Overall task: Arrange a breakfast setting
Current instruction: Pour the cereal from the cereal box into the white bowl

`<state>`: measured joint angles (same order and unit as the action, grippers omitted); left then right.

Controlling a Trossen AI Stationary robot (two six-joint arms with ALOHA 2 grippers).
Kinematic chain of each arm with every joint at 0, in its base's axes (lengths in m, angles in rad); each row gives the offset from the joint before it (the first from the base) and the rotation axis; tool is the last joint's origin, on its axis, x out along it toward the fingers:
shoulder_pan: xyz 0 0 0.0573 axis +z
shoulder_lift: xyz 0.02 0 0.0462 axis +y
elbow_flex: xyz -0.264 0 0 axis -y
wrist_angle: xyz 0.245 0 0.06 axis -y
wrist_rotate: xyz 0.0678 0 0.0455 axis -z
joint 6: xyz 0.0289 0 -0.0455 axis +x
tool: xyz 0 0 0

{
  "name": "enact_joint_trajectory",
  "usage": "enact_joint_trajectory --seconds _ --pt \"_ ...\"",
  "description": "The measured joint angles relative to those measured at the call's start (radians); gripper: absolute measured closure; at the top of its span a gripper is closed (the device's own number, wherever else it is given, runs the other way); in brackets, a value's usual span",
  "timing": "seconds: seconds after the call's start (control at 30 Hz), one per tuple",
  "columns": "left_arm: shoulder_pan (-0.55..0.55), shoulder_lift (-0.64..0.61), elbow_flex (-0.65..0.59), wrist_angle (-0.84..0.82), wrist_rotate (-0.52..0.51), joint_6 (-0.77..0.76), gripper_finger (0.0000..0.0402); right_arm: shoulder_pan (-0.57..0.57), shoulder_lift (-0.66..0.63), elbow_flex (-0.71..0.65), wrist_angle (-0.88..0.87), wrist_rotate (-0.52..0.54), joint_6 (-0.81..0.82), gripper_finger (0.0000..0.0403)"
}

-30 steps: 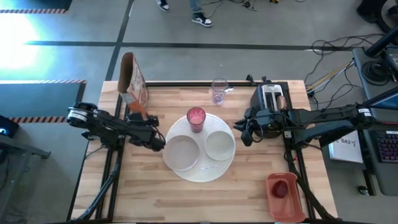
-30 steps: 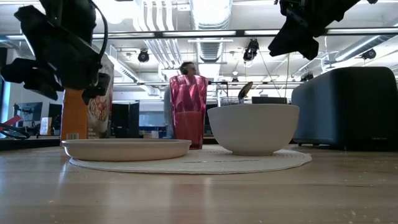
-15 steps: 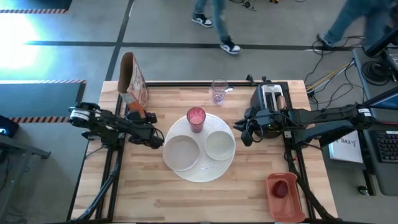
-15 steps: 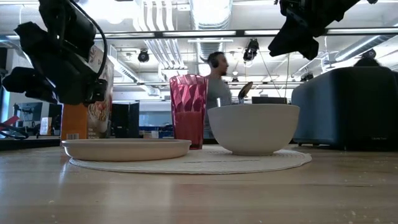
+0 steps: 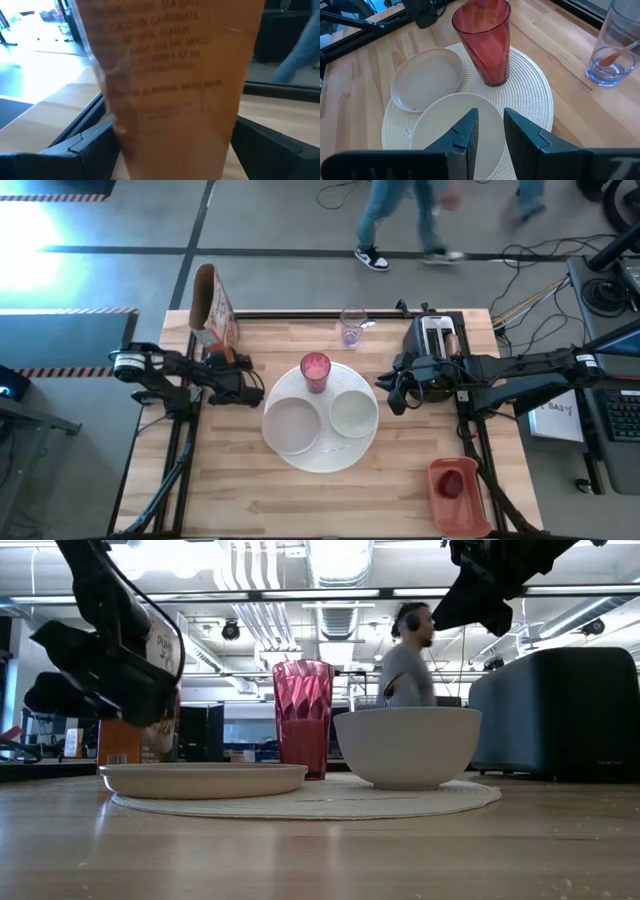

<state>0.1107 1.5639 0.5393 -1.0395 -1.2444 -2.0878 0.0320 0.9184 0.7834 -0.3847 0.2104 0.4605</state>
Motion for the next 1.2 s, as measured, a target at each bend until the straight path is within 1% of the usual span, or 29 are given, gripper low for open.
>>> enact_joint_trajectory --seconds 0.23,0.43,0.53,0.63,0.7,0.77,0.87,1.2 --pt "0.101 0.001 -0.035 0.168 -0.122 0.143 0.0074 0.0 0.0 0.0 0.0 0.0 0.0 0.0321" --pt "0.141 0.001 -0.061 0.349 -0.147 0.31 0.0074 0.0 0.0 0.0 0.0 0.0 0.0 0.0321" --pt "0.142 0.001 -0.065 0.4 -0.172 0.376 0.0074 0.0 0.0 0.0 0.0 0.0 0.0 0.0321" --pt "0.144 0.001 -0.06 0.416 -0.186 0.393 0.0081 0.0 0.0 0.0 0.0 0.0 0.0 0.0321" --pt "0.149 0.001 -0.06 0.417 -0.186 0.393 0.0092 0.0 0.0 0.0 0.0 0.0 0.0 0.0321" --pt "0.155 0.001 -0.06 0.418 -0.186 0.393 0.0111 0.0 0.0 0.0 0.0 0.0 0.0 0.0321" --pt "0.162 0.001 -0.06 0.417 -0.186 0.394 0.0149 0.0 0.0 0.0 0.0 0.0 0.0 0.0321" --pt "0.163 0.001 -0.058 0.411 -0.167 0.395 0.0317 0.0 0.0 0.0 0.0 0.0 0.0 0.0321"
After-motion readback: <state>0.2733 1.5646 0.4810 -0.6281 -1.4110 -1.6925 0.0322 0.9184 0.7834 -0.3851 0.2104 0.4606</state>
